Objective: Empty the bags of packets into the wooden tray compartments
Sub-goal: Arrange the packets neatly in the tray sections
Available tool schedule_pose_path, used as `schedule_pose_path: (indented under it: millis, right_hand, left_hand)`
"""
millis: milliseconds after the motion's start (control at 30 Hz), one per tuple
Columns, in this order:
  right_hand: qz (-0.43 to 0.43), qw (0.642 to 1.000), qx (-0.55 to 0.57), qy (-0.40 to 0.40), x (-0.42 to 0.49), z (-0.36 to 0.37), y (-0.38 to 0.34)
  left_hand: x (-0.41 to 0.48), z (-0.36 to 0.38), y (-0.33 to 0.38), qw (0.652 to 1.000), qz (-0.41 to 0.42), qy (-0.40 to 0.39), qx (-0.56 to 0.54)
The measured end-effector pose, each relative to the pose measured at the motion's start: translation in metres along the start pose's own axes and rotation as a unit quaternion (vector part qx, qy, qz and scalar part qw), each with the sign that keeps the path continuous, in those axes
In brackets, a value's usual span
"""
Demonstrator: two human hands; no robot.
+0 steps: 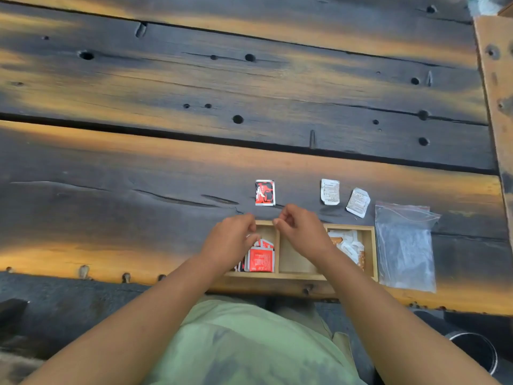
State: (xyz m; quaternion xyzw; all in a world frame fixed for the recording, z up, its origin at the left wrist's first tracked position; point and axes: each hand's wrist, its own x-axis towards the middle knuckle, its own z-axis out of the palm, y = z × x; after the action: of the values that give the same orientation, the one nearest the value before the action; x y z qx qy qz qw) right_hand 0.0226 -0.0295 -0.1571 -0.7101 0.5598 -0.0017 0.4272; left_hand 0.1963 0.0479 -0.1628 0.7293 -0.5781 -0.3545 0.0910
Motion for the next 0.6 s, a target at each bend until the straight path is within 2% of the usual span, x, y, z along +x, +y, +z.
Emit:
schedule_pose_path:
  millis: [133,400,600]
  right_hand:
    - [0.003,1.000,-0.010,0.014,0.035,-0.009,-0.003]
    - [-0.003,0.994,-0.108,-0.016,0.101,-0.002,-0.003]
    - [0.016,0.994,-0.105,-0.008,0.109,0.009,-0.002]
  left_hand:
    - [0.038,-0.009,0.006,1.000,0.014,0.024,-0.012]
    - [0.107,-0.004,-0.004,1.000,-0.016,0.002,-0.006]
    - [0.126,0.015,-0.004,0.996,-0.052,0.064,-0.038]
